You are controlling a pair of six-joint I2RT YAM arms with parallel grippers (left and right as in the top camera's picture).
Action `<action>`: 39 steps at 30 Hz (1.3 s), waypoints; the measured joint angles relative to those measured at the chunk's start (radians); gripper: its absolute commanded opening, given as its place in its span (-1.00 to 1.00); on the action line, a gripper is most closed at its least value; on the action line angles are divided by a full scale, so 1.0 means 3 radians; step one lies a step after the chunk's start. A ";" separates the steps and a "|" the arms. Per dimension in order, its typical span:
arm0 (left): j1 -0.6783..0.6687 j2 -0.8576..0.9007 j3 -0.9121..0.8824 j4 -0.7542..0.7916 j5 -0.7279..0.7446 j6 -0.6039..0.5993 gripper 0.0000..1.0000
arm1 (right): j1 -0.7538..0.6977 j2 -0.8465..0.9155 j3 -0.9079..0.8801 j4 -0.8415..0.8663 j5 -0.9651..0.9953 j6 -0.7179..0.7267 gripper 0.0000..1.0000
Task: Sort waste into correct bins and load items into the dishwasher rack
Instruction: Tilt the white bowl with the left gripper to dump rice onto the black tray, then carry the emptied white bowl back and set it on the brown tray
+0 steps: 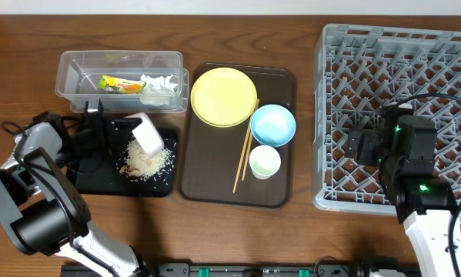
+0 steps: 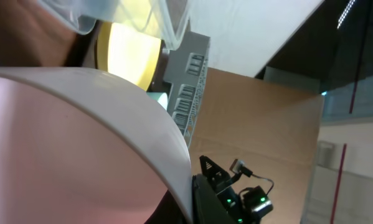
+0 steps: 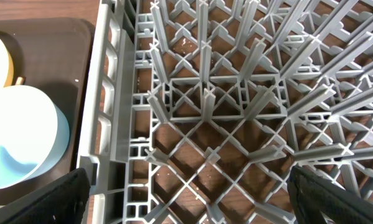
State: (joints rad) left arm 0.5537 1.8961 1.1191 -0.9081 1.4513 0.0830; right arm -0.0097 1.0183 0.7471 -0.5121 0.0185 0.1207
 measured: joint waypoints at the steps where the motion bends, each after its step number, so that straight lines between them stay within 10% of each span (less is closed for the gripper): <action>1: -0.0001 0.0000 0.0000 0.0004 -0.0029 0.0001 -0.88 | 0.0000 0.0000 0.0000 0.0000 0.0000 0.0000 0.99; 28: -0.0678 -0.0090 0.0000 0.0809 -0.0783 -0.0318 -0.88 | 0.0000 0.0000 0.0000 0.0000 0.0000 0.0000 0.99; 39: -0.0834 -0.1197 0.0000 0.0637 -0.1637 -0.0365 -0.88 | 0.0000 0.0000 0.0000 0.0000 0.0000 0.0000 0.98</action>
State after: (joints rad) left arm 0.3035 1.5372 1.1191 -0.7170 0.9604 -0.0265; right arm -0.0097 1.0183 0.7471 -0.5121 0.0185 0.1207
